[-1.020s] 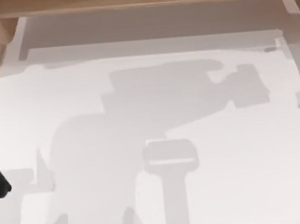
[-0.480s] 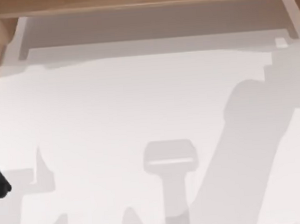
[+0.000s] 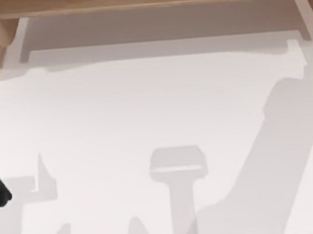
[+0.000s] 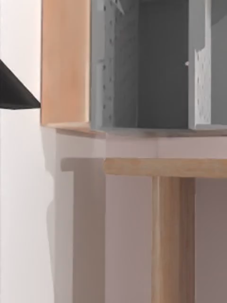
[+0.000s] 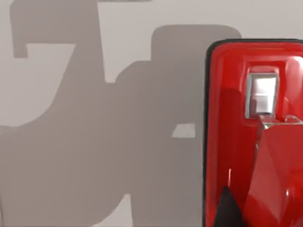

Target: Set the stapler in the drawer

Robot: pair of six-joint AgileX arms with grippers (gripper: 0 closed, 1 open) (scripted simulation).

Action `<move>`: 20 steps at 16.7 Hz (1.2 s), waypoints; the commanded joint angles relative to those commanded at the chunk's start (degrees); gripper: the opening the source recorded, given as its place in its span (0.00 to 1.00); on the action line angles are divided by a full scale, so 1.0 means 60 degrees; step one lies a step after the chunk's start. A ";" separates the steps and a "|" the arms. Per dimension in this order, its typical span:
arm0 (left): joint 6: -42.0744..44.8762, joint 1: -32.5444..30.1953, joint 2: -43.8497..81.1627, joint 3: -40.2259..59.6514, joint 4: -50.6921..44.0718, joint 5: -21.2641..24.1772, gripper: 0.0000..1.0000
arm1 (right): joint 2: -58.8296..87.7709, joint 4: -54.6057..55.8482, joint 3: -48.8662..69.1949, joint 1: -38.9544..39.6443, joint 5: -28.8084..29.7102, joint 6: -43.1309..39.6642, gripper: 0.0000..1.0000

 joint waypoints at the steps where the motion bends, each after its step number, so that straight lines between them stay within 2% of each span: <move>1: 0.0000 0.0000 0.0000 0.0000 0.0000 0.0000 1.00 | 0.0020 0.0066 -0.0031 -0.0004 -0.0008 -0.0004 0.00; 8: 0.0000 0.0000 0.0000 0.0000 0.0000 0.0000 1.00 | 0.0062 0.0289 -0.0233 -0.0030 -0.0008 0.0004 0.00; 20: 0.0000 0.0000 0.0000 0.0000 0.0000 0.0000 1.00 | 0.0062 0.0289 -0.0233 -0.0030 -0.0008 0.0004 0.90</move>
